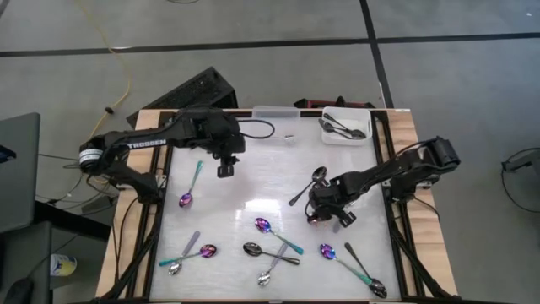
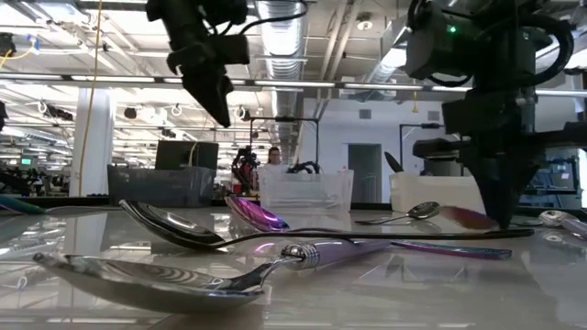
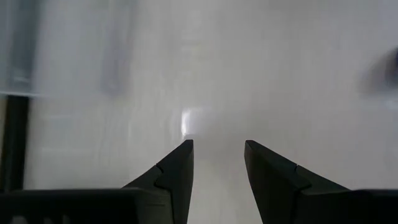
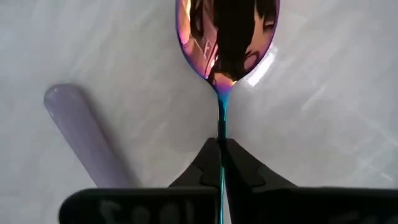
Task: Sort silverware by color (type)
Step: Put the blue spoon into the black bin
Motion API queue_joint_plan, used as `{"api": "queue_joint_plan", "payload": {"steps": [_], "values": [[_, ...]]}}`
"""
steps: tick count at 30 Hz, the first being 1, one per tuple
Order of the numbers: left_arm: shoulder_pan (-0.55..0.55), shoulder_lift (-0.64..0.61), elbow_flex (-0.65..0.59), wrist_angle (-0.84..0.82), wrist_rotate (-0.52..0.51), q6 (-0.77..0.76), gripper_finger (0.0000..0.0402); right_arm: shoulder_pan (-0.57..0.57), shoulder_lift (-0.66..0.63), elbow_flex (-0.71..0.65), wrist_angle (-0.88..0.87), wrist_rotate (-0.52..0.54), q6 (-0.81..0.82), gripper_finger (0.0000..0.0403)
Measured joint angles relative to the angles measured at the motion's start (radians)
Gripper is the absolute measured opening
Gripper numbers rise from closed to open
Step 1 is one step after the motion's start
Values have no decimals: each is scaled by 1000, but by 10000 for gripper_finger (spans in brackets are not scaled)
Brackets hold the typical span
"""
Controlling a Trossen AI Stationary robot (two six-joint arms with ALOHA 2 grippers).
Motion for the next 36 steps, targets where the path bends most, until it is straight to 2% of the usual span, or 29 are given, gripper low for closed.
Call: {"api": "queue_joint_plan", "payload": {"steps": [2,6,9,12,14,15,18,20,22,26,30,36], "values": [[6,-37,-55,68,-36,-28,130,-17,-50,-1,30,6,21,26],[7,-113,-139,93,-132,-76,130,-61,-170,4,168,10,12,25],[8,-184,-210,235,-102,-101,130,-99,-242,2,331,9,-19,24],[6,-231,-352,610,93,-103,130,-154,-304,4,572,5,29,24],[-3,-231,-473,955,224,-125,130,-193,-314,4,747,5,115,24],[-11,-219,-532,1140,254,-144,130,-213,-314,3,828,5,161,24],[-41,-140,-645,1594,240,-166,130,-259,-284,-23,1121,21,304,24],[-59,-84,-662,1755,194,-172,130,-282,-240,-34,1242,61,377,24],[-75,-37,-654,1796,123,-170,130,-294,-198,-35,1329,63,404,25],[-85,47,-598,1741,-36,-188,130,-304,-126,-28,1505,62,445,25],[-82,87,-556,1733,-42,-185,130,-312,-73,-28,1522,113,415,25],[-82,95,-543,1713,-51,-110,130,-351,-68,-28,1487,158,403,26]]}}
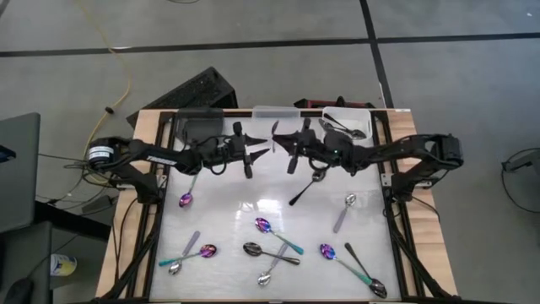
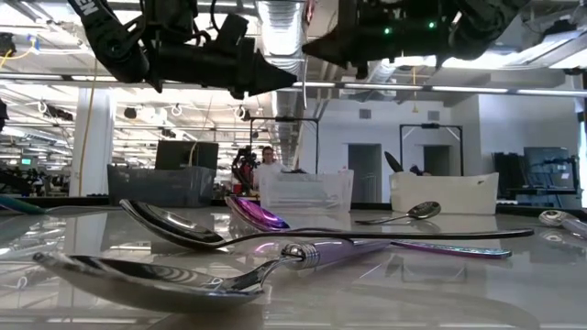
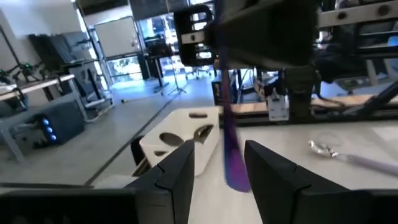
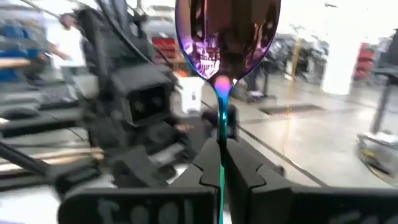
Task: Sort silverware by color (type)
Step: Put the blue spoon into the black bin
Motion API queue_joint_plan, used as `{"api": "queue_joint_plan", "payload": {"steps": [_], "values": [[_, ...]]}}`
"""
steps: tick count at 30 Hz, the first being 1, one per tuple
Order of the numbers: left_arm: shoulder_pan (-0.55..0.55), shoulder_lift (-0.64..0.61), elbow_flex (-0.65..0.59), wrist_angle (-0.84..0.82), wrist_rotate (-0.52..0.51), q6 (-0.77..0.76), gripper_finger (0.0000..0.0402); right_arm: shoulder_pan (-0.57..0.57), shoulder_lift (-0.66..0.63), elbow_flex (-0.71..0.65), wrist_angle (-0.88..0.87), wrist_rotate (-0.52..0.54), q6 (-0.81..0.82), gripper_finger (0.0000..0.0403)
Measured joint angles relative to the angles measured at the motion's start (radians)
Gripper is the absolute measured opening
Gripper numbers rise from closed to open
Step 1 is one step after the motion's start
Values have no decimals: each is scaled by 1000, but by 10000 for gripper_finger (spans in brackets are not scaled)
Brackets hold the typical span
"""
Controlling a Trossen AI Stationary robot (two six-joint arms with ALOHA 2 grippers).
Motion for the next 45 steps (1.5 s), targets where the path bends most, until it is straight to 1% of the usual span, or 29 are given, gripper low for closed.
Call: {"api": "queue_joint_plan", "payload": {"steps": [5,11,15,21,25,31,36,38,41,45], "values": [[0,0,0,-8,-9,-28,130,-33,0,0,9,9,0,26],[0,2,4,-7,-38,-68,130,-38,1,0,39,8,-5,26],[0,13,60,-32,-42,-60,130,-37,1,0,29,8,-6,26],[-2,119,164,-54,-27,-58,130,-25,1,0,29,4,-6,26],[-3,150,195,-85,-102,-58,130,-17,1,0,21,11,-7,26],[-6,150,192,-82,-122,-61,130,-20,1,0,13,28,-19,26],[-17,150,192,-82,-201,-42,130,-27,1,0,15,28,-26,27],[-17,150,192,-81,-217,-44,128,-28,1,0,18,31,-27,27],[-17,150,192,-84,-218,-54,102,-28,1,0,16,31,-37,29],[-16,150,192,-88,-221,-41,22,-34,1,0,9,31,-35,46]]}}
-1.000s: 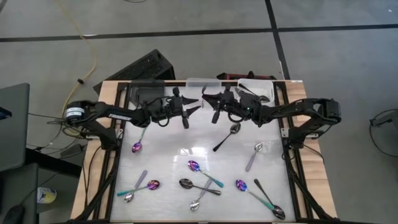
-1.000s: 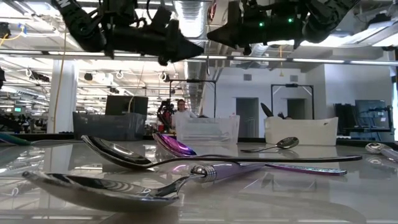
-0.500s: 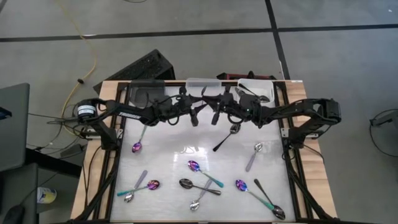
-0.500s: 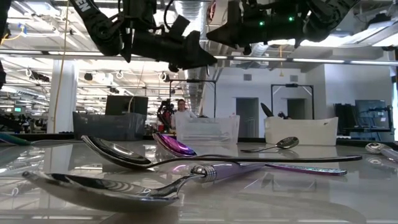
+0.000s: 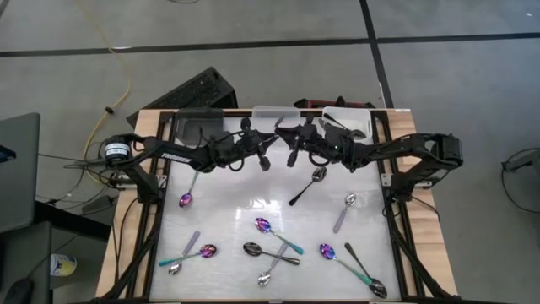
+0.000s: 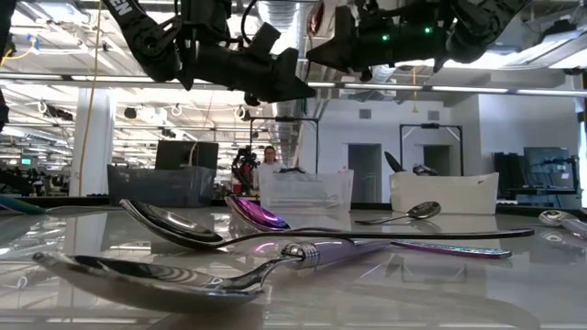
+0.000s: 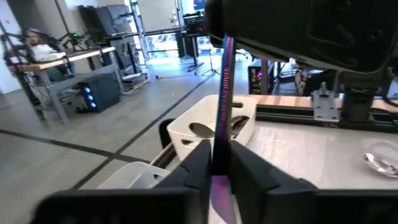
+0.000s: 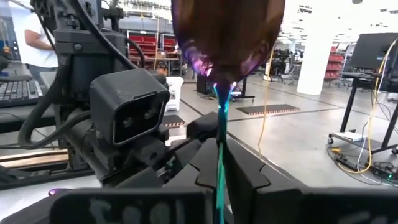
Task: Sort silverware by color (type)
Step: Put the blue spoon into the black bin
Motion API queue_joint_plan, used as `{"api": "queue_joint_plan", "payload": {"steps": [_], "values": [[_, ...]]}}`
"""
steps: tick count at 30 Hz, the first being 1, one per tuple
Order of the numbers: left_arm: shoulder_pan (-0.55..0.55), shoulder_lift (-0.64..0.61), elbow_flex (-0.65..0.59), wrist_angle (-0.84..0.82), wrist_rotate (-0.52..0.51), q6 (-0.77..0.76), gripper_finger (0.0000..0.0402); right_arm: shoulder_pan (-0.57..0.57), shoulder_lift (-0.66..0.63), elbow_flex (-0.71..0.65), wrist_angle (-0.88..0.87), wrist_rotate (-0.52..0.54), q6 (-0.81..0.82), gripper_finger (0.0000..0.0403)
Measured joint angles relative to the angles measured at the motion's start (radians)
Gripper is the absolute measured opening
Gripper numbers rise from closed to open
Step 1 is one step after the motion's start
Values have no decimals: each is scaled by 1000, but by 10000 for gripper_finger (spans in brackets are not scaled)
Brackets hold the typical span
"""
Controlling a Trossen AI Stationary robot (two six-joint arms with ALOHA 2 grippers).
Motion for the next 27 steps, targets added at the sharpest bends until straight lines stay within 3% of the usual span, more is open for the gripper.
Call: {"api": "queue_joint_plan", "payload": {"steps": [4,9,12,15,19,22,25,27], "values": [[1,-10,2,-34,1,9,3,1,0,0,-24,-1,16,66],[9,-82,49,-204,1,20,1,2,-36,0,-99,-26,12,111],[29,-148,119,-442,-4,61,0,-2,-94,1,-199,-29,12,156],[77,-218,227,-812,-39,107,0,-4,-166,1,-365,-31,-5,205],[192,-264,357,-1313,-95,110,0,-3,-235,2,-579,-31,-22,251],[328,-267,381,-1572,-102,53,0,-1,-248,0,-666,-32,-12,261],[476,-266,344,-1639,-107,60,0,4,-244,1,-679,-32,-12,263],[555,-264,304,-1646,-109,155,0,7,-230,2,-665,-32,-17,263]]}}
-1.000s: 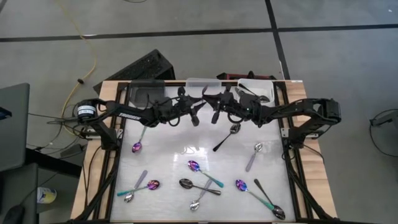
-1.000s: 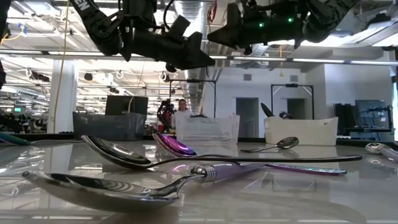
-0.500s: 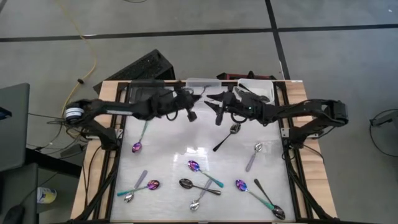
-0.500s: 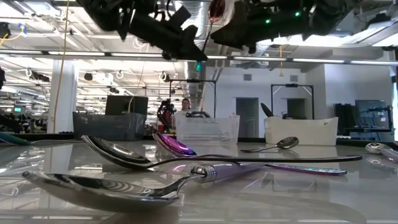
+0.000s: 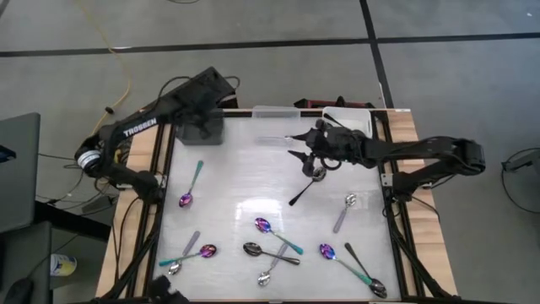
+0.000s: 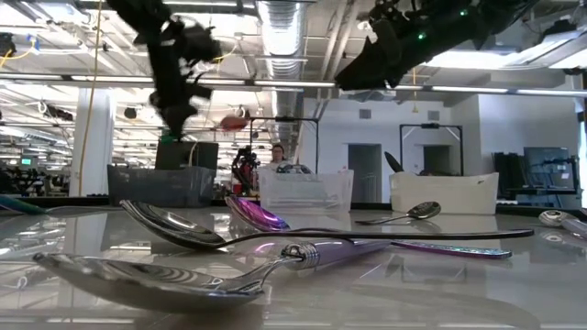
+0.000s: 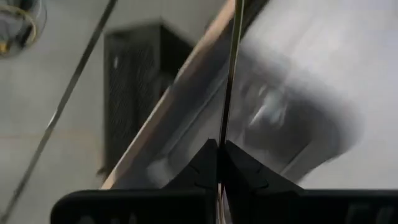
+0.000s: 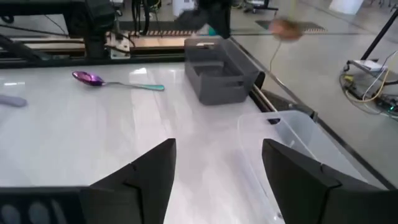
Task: Sort silverware by color (type)
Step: Put the blue spoon into the black bin
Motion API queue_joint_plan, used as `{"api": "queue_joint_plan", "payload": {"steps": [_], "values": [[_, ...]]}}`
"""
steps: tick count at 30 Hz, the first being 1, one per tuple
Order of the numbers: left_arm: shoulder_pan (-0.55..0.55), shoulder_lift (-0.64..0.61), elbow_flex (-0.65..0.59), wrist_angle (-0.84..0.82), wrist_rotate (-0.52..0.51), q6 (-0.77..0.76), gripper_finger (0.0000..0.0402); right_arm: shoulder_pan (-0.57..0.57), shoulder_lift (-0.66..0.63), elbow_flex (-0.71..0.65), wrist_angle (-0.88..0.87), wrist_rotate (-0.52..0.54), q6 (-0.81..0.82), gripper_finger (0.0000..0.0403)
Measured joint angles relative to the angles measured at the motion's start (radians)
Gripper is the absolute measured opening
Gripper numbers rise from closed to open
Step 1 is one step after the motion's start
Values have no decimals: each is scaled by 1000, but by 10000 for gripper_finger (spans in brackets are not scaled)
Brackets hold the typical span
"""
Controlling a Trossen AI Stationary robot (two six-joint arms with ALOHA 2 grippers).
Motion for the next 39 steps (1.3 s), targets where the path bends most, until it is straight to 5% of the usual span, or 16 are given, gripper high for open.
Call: {"api": "queue_joint_plan", "payload": {"steps": [4,10,15,32,39], "values": [[112,3,-60,28,9,173,0,6,14,-1,-8,0,0,263],[209,3,-87,11,10,239,0,5,16,-1,-36,-2,0,263],[255,2,-135,-12,120,285,0,1,16,-1,-41,-2,-1,263],[261,2,-176,15,122,232,2,-12,17,-1,-41,1,-8,263],[224,2,-176,-30,103,221,34,-10,17,-1,-42,1,-8,263]]}}
